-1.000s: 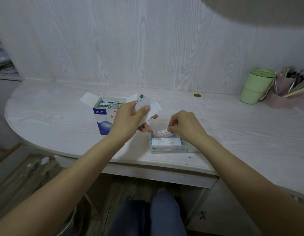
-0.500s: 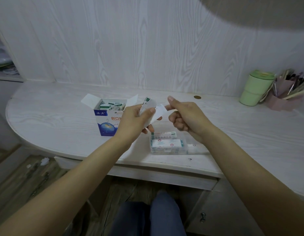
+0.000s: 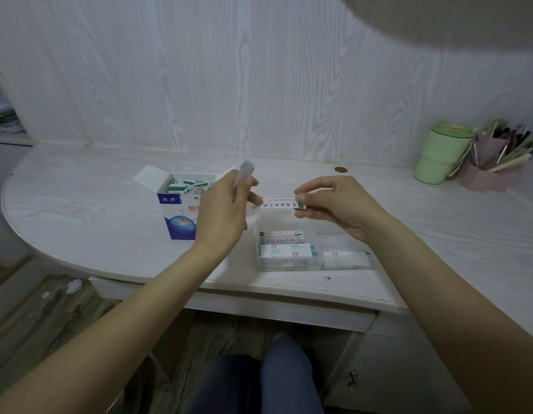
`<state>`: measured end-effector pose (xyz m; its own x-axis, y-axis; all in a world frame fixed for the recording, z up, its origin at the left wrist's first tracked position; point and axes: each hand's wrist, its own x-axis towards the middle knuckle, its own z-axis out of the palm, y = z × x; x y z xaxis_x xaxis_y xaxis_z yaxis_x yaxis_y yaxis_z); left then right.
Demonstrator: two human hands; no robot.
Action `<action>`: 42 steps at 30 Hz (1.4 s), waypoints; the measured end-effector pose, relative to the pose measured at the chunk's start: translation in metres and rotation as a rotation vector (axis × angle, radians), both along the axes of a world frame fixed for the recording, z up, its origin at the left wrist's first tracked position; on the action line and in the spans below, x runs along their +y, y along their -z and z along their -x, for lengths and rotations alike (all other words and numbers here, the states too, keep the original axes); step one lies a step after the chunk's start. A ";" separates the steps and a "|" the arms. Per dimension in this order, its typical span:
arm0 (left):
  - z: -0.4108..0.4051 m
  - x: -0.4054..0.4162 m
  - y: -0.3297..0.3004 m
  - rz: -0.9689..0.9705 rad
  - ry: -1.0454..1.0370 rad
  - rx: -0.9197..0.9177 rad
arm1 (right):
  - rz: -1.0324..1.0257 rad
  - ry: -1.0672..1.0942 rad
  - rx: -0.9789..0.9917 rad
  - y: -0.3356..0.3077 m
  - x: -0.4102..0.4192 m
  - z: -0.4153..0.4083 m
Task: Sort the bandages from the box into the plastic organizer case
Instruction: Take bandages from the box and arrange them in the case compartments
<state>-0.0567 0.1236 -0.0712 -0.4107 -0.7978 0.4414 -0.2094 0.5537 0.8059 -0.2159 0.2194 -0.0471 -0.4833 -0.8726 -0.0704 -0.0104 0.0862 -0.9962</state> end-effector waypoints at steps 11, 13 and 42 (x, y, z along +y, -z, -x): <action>-0.003 -0.002 0.000 -0.276 0.128 0.096 | -0.285 -0.020 0.853 0.025 -0.015 0.006; -0.003 -0.002 -0.001 -0.283 0.165 0.086 | -0.312 -0.041 0.917 0.027 -0.018 0.002; -0.009 0.007 -0.010 -0.454 0.429 0.116 | 0.092 -0.010 0.005 -0.005 -0.007 -0.025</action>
